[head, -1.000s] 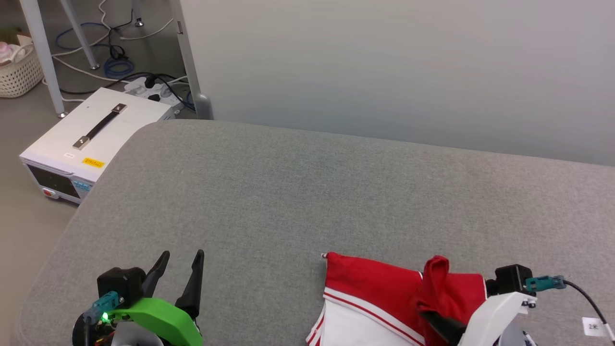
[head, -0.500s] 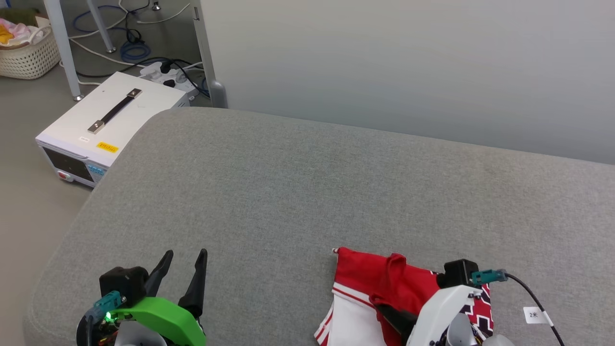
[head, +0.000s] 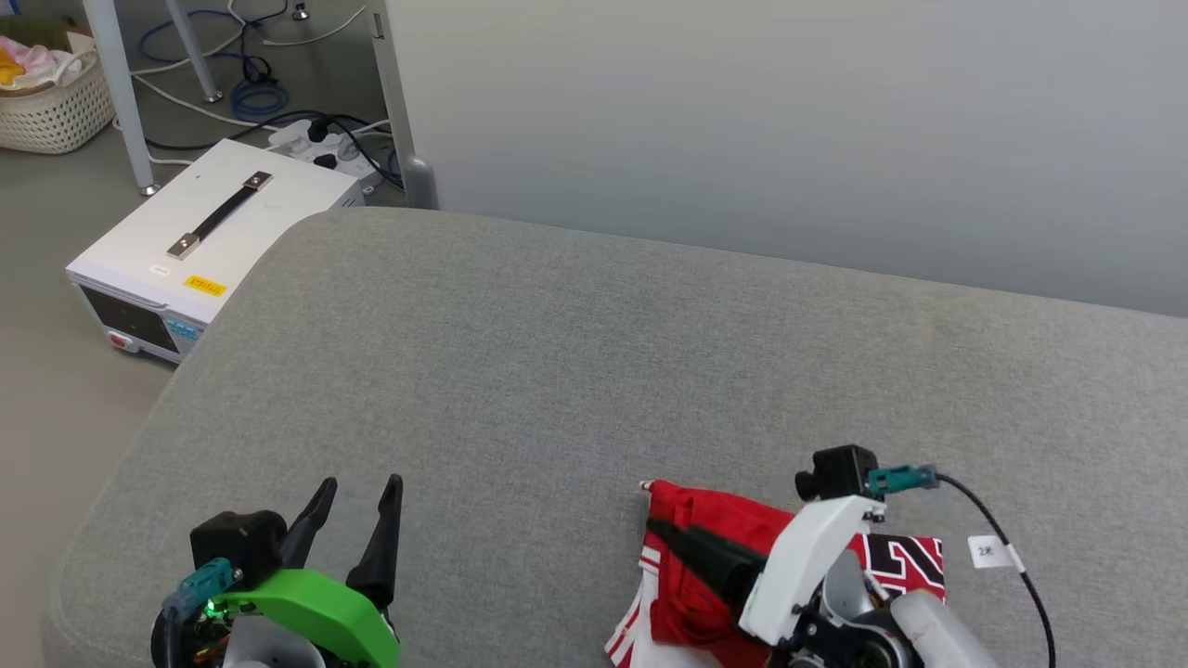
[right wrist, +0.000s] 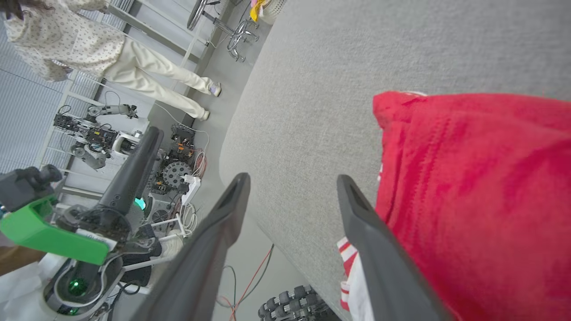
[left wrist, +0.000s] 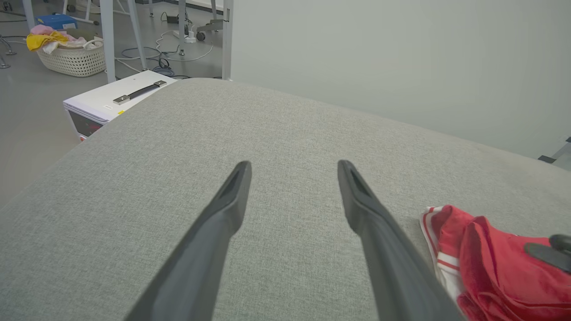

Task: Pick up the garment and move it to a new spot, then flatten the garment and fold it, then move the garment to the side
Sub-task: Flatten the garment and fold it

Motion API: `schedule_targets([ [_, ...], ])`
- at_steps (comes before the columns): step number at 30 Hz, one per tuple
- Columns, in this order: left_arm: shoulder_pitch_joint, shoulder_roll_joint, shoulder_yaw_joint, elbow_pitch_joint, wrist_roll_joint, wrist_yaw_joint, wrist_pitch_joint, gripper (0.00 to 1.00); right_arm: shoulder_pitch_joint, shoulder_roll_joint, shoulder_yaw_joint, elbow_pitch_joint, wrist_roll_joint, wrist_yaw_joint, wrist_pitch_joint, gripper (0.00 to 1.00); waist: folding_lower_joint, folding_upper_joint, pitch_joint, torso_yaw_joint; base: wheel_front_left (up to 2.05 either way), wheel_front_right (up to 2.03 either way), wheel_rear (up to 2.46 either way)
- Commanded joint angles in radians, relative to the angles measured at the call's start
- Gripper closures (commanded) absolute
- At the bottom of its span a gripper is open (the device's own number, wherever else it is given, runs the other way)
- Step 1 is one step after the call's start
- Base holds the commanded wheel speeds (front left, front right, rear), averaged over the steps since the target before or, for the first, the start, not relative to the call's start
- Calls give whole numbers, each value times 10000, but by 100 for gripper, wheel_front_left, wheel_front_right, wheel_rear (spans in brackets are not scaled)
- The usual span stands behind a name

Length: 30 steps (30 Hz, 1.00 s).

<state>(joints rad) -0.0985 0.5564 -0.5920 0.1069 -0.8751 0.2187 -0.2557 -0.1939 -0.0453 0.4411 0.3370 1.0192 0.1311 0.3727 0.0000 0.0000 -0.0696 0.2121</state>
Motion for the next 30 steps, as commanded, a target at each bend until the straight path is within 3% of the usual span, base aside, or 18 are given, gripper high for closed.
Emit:
schedule_targets([
  [1, -76, -94, 28, -48, 18, -58, -38, 0, -215, -49, -291, 7, -372, -4, -27, 0, 0, 0, -7, -55, 0, 0, 0],
  [4, -55, -148, 41, -80, 61, -84, -42, 0, -330, -49, -978, -203, -1083, -4, 121, 0, 0, 0, -14, -180, 0, 0, 0],
  [7, -39, -204, 124, -135, 134, -122, -48, 0, -478, -248, -1600, -845, -2569, -4, 110, 0, 0, 0, -2, -333, 0, 0, 0],
  [11, -83, -391, 353, -271, 360, -219, -56, 0, -580, -1312, -1841, -1978, -4882, -4, -567, 0, 0, 0, 44, -525, 0, 0, 0],
  [15, -4, -721, 774, -337, 723, -436, -58, 0, -345, -2256, -2341, -2719, -6228, -4, -1694, 0, 0, 0, 117, -777, 0, 0, 0],
  [22, 244, -1321, 1591, -643, 1708, -836, -59, 0, 626, -2736, -3448, -3273, -6963, -4, -3291, 0, 0, 0, 213, -1070, 0, 0, 0],
  [30, 944, -2156, 2465, -886, 3073, -1443, -60, 0, 2091, -2095, -4558, -3866, -7357, -4, -4701, 0, 0, 0, 230, -1358, 0, 0, 0],
])
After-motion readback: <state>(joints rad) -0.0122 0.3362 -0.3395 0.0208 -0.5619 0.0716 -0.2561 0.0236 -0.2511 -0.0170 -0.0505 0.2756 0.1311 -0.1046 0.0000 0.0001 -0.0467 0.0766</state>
